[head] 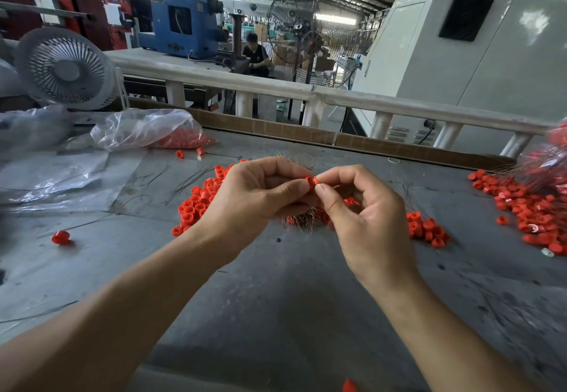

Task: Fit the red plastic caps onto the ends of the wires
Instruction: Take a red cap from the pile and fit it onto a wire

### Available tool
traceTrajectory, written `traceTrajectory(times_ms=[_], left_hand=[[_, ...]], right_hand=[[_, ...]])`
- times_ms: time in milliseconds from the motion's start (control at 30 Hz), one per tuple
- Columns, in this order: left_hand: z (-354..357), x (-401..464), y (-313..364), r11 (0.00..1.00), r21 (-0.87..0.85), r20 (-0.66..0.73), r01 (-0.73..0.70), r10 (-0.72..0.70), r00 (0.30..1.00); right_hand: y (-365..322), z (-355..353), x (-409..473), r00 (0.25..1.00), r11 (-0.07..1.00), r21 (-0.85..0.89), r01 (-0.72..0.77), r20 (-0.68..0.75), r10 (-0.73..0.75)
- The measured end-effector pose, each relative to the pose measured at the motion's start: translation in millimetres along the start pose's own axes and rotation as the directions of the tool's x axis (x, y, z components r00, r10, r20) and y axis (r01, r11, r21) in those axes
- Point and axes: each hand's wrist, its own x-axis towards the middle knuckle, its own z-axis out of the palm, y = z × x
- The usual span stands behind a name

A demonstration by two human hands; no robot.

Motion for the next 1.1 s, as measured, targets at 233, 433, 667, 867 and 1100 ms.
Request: traceTrajectory(times_ms=[233,433,667,867,1100], left_hand=[[-1.2,-0.2,-1.6,1.000,0.031,0.017,0.004,-0.004,1.000],[-1.2,-0.7,-0.7,0.999,0.050,0.027,0.002,-0.003,1.000],[-0.4,-1.3,-0.8,0.997,0.073,0.023,-0.010,0.008,1.000],[-0.3,-1.3,-1.1,0.999,0.042,0.030,-0.011,0.010,1.000],[-0.1,-2.2,-1.2,1.000,0.004,0.031,0.028,-0.028,0.999]], right_hand=[[-3.4,0.0,0.5,1.000,1.000,-0.022,0.000,0.012,0.001],[-4.9,-0.2,0.5,1.000,1.000,-0.023,-0.009,0.005,0.009],[-6.7,-0.5,0.3,1.000,0.998,-0.055,-0.005,-0.003,0.004],[-9.3,-1.9,1.8,0.995,0.988,-0.125,0.090,-0.020,-0.093],[-9.6,-1.7,1.0,0.997,0.991,-0.112,0.073,-0.019,-0.076]])
